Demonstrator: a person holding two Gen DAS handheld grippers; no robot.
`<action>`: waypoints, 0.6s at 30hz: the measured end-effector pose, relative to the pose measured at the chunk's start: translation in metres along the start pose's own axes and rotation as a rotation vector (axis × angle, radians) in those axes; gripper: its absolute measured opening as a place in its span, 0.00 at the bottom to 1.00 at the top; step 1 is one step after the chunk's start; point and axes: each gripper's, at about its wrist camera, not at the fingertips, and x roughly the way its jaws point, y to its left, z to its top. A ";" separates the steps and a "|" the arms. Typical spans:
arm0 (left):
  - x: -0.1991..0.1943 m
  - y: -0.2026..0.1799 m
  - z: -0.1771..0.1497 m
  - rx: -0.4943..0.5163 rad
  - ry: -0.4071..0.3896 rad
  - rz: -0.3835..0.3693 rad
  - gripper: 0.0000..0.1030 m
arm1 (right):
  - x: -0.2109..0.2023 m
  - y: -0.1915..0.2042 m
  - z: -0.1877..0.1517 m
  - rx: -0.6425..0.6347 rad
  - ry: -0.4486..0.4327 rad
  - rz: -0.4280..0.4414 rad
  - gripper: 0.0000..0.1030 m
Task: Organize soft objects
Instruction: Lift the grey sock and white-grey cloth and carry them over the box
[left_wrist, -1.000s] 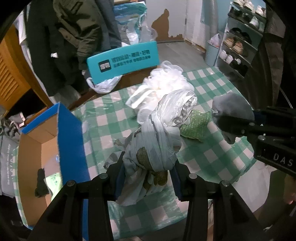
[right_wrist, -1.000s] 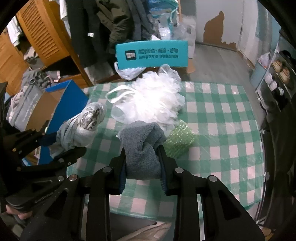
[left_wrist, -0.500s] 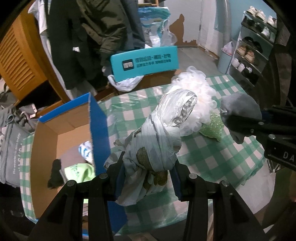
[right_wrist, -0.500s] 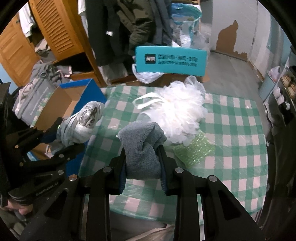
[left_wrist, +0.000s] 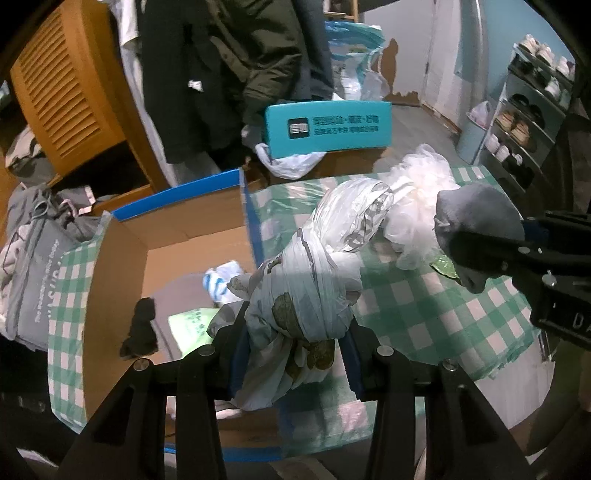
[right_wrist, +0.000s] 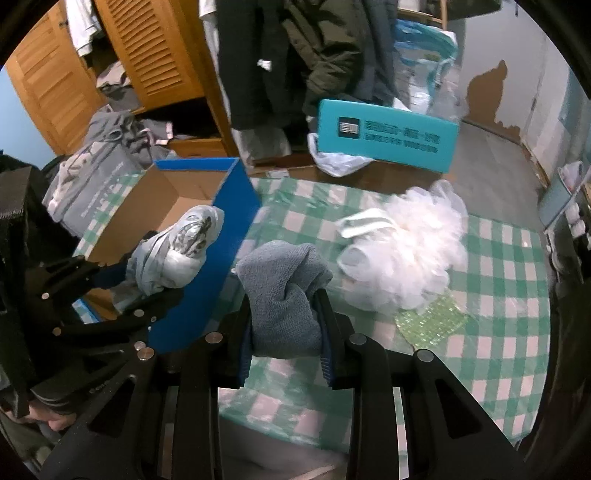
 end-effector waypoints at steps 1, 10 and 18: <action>0.000 0.004 -0.001 -0.006 0.000 0.002 0.43 | 0.002 0.003 0.001 -0.006 0.001 0.003 0.27; -0.001 0.042 -0.009 -0.062 -0.007 0.041 0.43 | 0.019 0.040 0.015 -0.055 0.017 0.047 0.27; 0.004 0.070 -0.016 -0.111 0.006 0.071 0.43 | 0.032 0.069 0.028 -0.090 0.025 0.076 0.27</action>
